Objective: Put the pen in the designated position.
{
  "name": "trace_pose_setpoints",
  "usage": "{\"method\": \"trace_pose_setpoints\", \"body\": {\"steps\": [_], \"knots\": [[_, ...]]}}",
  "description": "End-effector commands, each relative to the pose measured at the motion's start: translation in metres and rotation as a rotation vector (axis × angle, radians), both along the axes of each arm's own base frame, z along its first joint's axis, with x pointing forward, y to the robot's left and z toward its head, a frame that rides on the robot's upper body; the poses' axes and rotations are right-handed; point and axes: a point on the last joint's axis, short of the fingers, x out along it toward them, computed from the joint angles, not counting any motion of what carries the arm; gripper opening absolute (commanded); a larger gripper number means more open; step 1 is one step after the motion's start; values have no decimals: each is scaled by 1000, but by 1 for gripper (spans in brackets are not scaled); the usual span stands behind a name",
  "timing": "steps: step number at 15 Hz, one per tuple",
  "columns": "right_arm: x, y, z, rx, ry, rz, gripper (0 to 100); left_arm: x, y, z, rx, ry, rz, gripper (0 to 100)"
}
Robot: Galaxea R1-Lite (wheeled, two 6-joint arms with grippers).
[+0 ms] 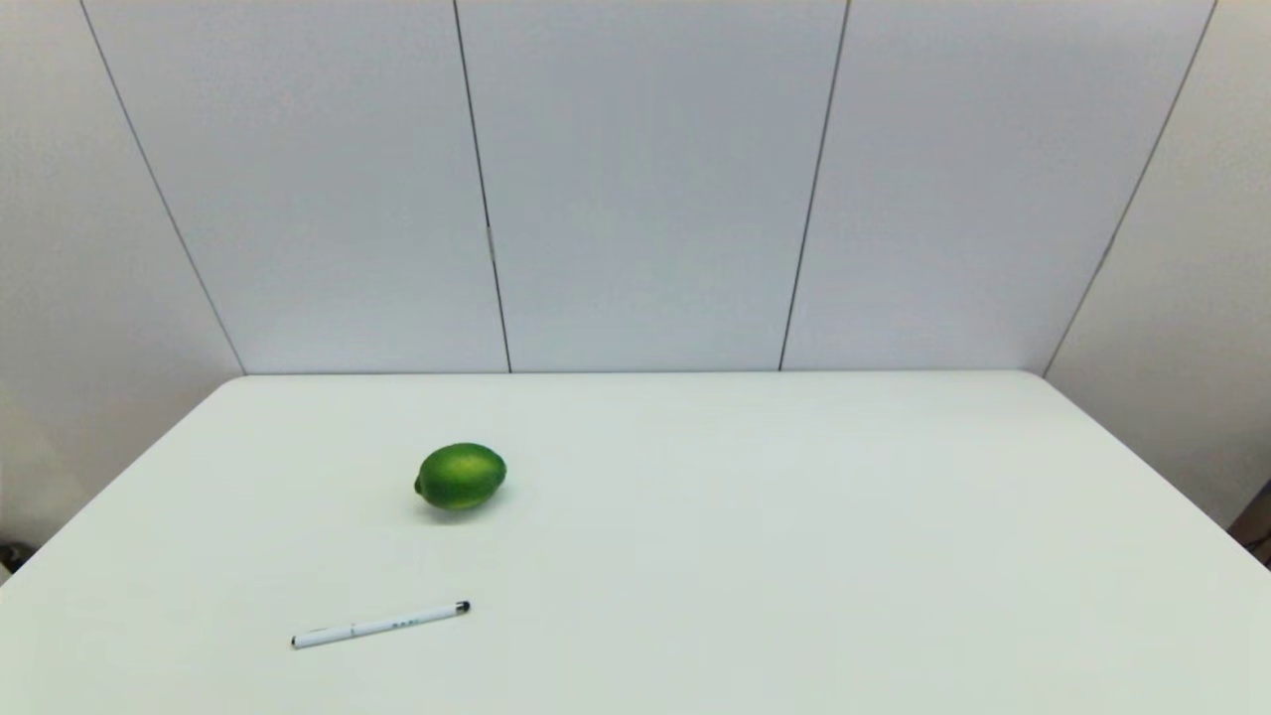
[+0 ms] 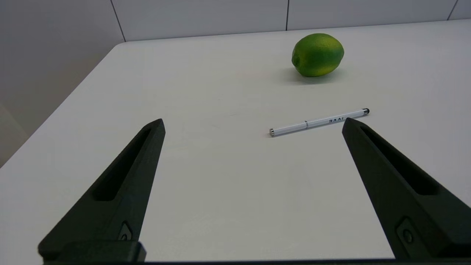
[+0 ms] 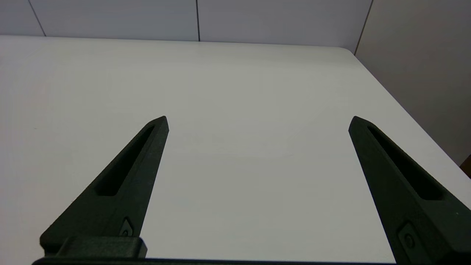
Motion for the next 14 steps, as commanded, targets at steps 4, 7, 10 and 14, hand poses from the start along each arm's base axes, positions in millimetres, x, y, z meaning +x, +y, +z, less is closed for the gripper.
{"method": "trace_pose_setpoints", "body": {"steps": [4,7,10,14], "knots": [[1,0,-4,-1,15,1,100,1,0,-3,1,12,0,100],[1,0,-4,-1,15,1,100,1,0,-3,1,12,-2,100],[1,0,-4,-1,15,1,100,1,0,-3,-1,12,1,100],[1,0,-4,-1,15,1,100,1,0,-3,-34,18,3,100]]}}
